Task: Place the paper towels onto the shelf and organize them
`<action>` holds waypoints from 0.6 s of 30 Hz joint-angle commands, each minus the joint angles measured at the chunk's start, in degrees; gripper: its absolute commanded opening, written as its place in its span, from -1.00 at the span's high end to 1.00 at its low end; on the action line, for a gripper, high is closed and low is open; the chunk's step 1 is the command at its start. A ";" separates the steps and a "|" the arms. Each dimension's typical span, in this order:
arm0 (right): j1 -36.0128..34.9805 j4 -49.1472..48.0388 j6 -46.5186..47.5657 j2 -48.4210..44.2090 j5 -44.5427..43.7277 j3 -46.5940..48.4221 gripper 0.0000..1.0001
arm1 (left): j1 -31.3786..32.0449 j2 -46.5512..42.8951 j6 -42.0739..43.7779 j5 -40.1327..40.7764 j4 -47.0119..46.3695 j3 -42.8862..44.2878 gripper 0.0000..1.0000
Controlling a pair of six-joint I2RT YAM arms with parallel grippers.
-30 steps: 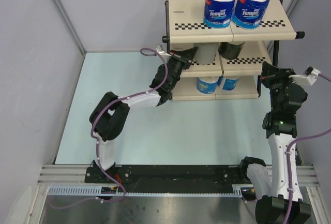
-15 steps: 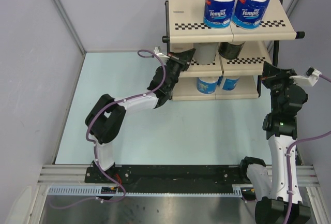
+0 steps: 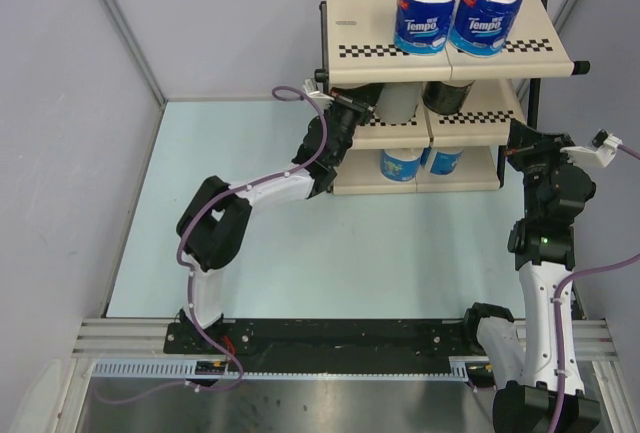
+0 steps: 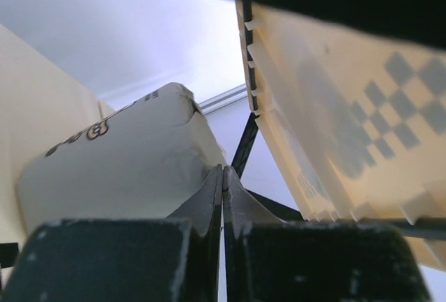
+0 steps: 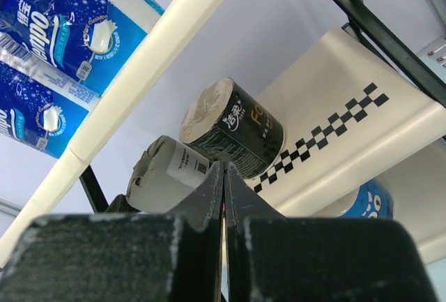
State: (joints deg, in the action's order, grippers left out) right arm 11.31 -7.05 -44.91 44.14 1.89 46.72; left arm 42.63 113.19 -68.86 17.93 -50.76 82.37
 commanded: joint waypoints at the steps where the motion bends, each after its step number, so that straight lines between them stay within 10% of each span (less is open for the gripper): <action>1: -0.24 -0.16 1.22 -1.07 -0.92 -0.14 1.00 | 0.35 1.42 0.31 -1.32 0.93 2.45 0.99; 18: -0.24 -0.42 2.72 -0.72 -1.72 -0.05 1.00 | -0.79 -3.84 0.04 -4.48 -6.53 -7.73 0.99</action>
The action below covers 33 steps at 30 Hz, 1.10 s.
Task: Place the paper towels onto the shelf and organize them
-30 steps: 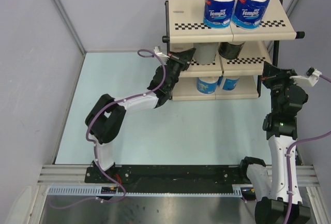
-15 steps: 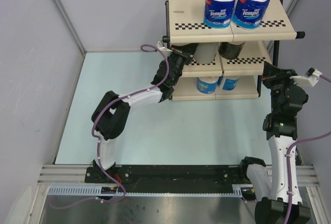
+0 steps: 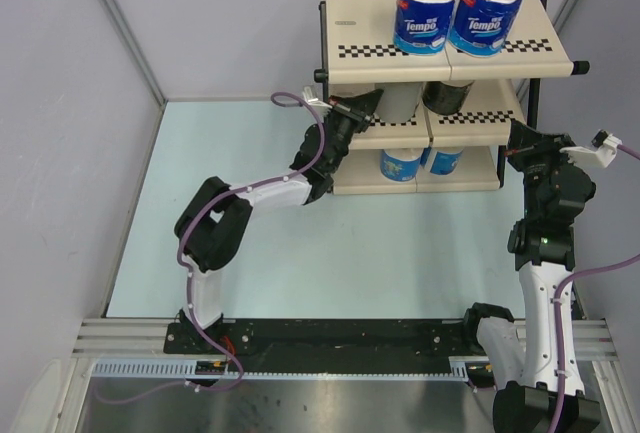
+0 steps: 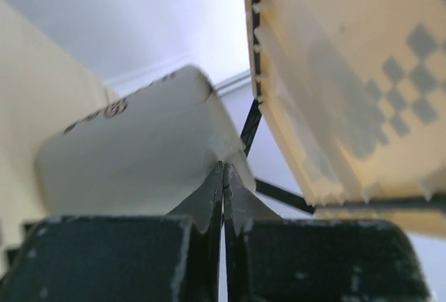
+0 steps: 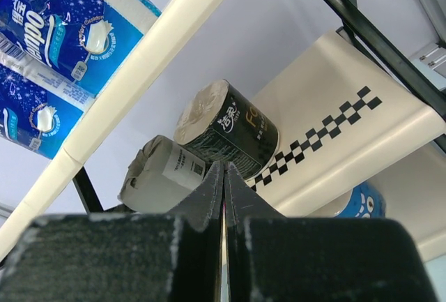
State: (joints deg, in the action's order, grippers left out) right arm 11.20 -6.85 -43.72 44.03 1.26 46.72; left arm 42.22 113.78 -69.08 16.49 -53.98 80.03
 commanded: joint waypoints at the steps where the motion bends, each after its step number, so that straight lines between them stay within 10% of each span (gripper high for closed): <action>1: -0.13 -0.53 1.45 -0.87 -0.99 -0.05 1.00 | -0.55 -5.40 0.17 -3.48 -4.02 -6.54 0.99; 20: 2.42 12.73 3.82 -1.67 -0.20 4.08 0.99 | -2.49 -35.62 9.92 -10.43 0.08 -39.50 0.59; 25: 6.89 18.53 4.62 2.54 2.24 8.38 0.14 | -2.49 -42.05 18.79 -6.92 12.12 -42.85 0.30; 33: 8.57 18.10 2.15 3.96 7.79 9.09 -0.18 | -2.32 -44.61 33.65 1.52 22.77 -42.59 -0.65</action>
State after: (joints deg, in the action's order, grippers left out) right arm 19.53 11.22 -40.75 48.07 5.32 53.12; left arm 39.72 70.52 -45.65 12.19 -36.75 37.26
